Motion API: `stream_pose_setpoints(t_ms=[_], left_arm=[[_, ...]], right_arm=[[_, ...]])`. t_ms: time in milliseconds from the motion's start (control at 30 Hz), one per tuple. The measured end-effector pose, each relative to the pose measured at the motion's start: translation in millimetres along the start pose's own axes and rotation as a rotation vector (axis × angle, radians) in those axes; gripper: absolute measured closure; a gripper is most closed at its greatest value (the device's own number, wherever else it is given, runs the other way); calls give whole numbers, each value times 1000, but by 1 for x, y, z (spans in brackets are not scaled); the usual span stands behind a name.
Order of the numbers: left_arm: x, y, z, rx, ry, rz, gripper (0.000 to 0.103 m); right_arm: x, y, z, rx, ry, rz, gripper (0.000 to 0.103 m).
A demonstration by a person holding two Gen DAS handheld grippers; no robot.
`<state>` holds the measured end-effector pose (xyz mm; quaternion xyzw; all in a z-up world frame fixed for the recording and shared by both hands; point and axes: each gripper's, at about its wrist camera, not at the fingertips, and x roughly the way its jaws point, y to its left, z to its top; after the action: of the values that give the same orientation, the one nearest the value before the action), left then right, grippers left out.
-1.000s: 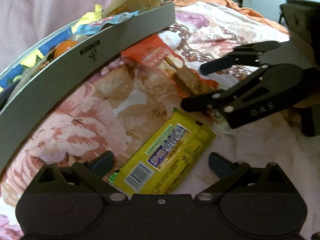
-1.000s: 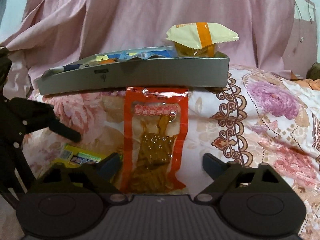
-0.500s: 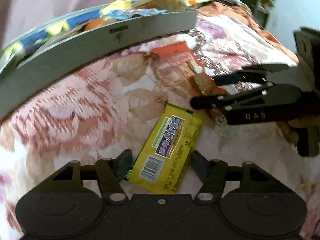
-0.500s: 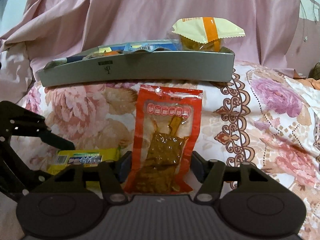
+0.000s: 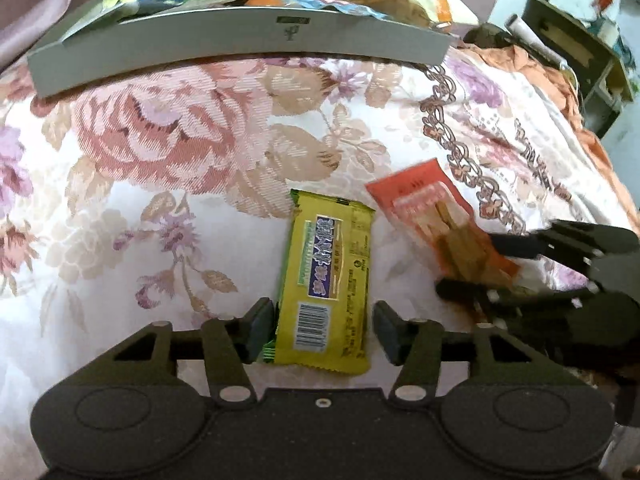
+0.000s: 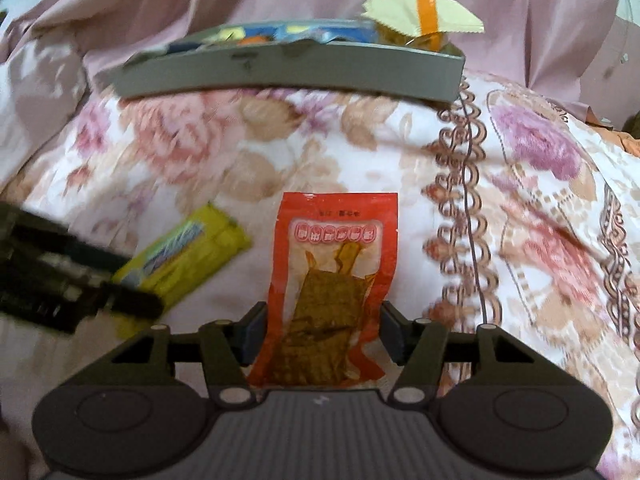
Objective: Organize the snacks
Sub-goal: 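Grasp the yellow wafer bar with the left tool while the right tool grasps the red spicy packet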
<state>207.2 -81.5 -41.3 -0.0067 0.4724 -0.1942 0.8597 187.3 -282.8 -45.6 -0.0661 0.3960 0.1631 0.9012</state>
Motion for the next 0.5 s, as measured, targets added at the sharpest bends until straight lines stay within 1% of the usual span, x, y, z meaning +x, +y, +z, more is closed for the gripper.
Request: stream_pose_setpoints(t_ms=[100,167,200,267,333,433,467,500], left_arm=[[4,-7,2,38,-9,13,28],[6,-12,3,73,-18,35,26],[7,-13,4,89,-21,45,26],[11,-15,6,120,-24,64,26],[12,-15,8,138,-28,72,26],[13,-15,8,150,-33,74,28],[13,-15,7,156,-39,79,32],[12,-16,6,161,-47,84,39]], right_arm=[[-11,13,-14,-34,-4,-22,35],[-15,20,-20,-49,-7,-40,31],[-16,23,-22,-58,-9,-51,26],[-17,28,-25,-77,-20,-67,24],[-15,28,-24,-69,-31,-71,22],[-9,24,-26,-21,-50,-61,20],[-8,21,-27,-5,-57,-59,20],[-6,19,-27,8,-65,-57,20]])
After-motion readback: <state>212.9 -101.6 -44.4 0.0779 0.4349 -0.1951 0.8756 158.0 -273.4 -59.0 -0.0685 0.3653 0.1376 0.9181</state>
